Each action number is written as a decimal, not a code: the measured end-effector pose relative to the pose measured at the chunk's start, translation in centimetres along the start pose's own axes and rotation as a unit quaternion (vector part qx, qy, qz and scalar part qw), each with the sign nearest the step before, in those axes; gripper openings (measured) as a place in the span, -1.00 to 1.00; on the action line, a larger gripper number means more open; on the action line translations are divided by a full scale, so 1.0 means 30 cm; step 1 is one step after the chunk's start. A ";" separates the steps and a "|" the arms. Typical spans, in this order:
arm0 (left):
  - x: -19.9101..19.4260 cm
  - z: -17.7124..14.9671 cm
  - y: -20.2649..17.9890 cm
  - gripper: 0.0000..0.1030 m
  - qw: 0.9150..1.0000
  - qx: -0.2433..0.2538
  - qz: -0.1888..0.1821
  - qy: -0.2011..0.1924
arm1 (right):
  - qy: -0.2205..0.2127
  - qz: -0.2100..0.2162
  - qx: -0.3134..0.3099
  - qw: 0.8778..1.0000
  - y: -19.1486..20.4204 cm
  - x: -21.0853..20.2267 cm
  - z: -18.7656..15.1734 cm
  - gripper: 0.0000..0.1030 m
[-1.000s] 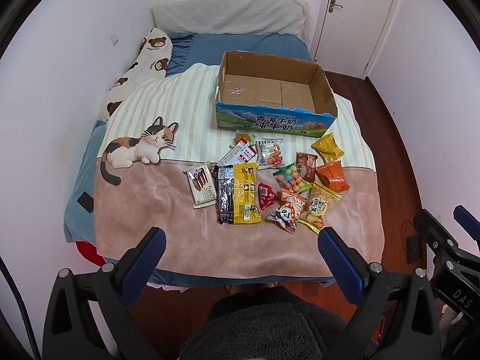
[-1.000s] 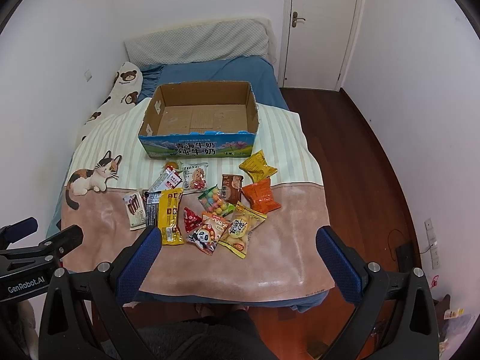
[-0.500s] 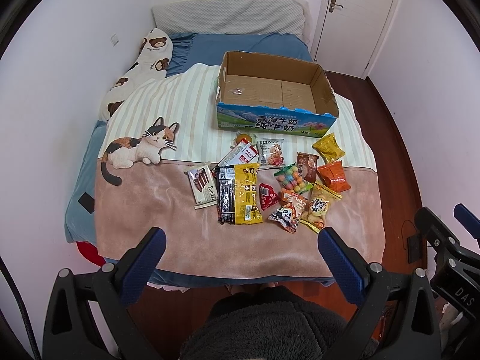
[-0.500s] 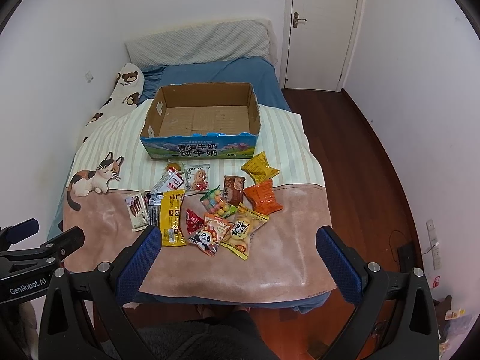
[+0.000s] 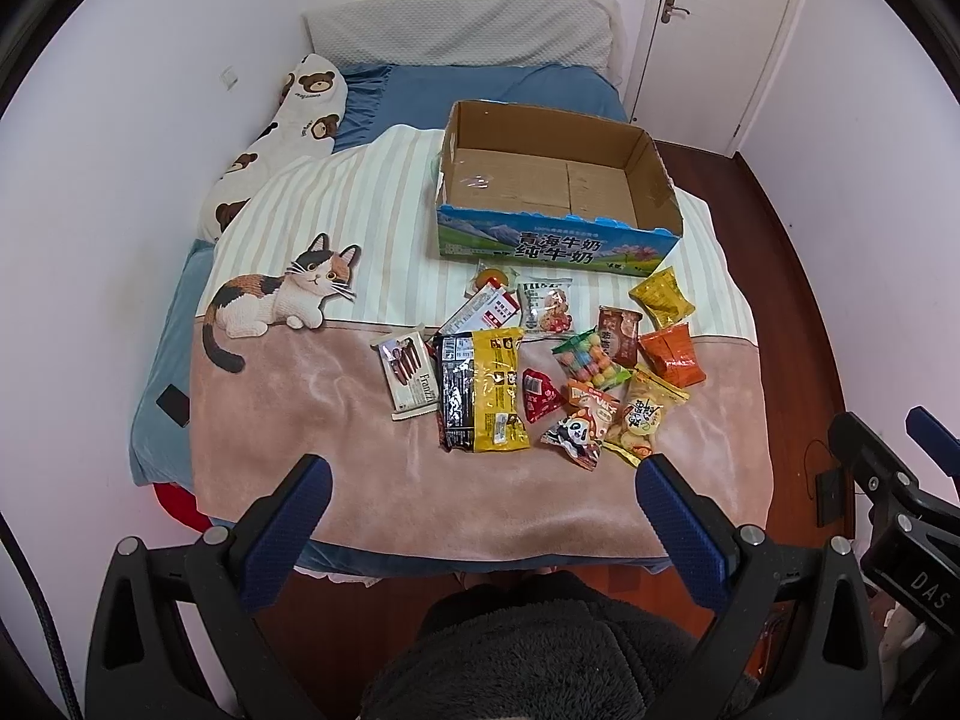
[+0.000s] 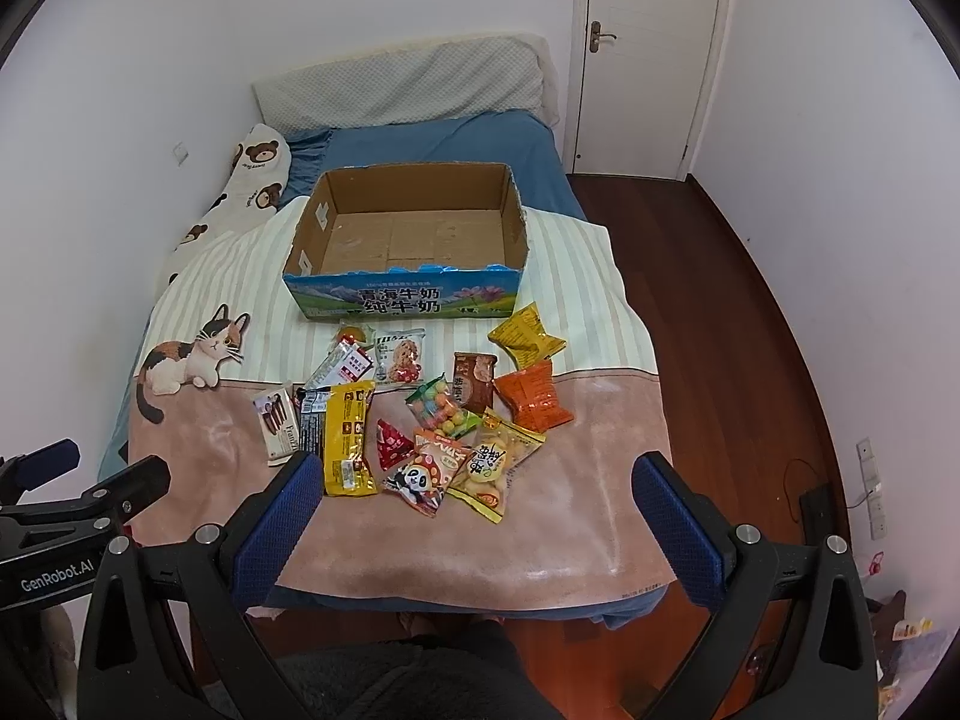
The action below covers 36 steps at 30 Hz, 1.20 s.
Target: Organize snacks
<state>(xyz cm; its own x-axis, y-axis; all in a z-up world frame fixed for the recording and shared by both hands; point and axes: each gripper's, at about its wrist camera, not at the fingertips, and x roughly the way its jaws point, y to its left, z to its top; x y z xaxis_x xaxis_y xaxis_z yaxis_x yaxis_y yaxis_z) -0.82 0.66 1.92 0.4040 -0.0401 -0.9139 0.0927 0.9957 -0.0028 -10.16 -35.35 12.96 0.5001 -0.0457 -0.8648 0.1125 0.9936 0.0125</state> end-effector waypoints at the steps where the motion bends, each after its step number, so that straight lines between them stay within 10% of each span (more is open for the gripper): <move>1: 0.000 0.000 0.000 1.00 1.000 0.000 0.000 0.000 | 0.000 0.000 0.000 1.000 0.001 0.005 0.004 1.00; 16: 0.145 0.045 0.054 1.00 0.999 -0.019 0.035 0.023 | 0.043 0.005 0.016 0.999 -0.019 0.157 0.016 1.00; 26: 0.574 0.067 0.100 1.00 0.989 -0.014 0.085 0.117 | 0.155 0.032 0.064 0.985 -0.100 0.612 -0.049 1.00; 36: 1.014 0.079 0.109 1.00 0.968 -0.053 0.009 0.244 | 0.289 0.082 0.163 0.940 -0.191 1.142 -0.170 1.00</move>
<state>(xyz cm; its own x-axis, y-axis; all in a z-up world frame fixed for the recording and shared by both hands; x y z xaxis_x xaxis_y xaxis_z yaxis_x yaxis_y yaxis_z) 13.93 2.51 -24.91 -0.0764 -0.0038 -0.9971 -0.0146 0.9999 -0.0027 1.94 -42.09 -19.30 -0.0049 0.2616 -0.9652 0.3791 0.8936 0.2403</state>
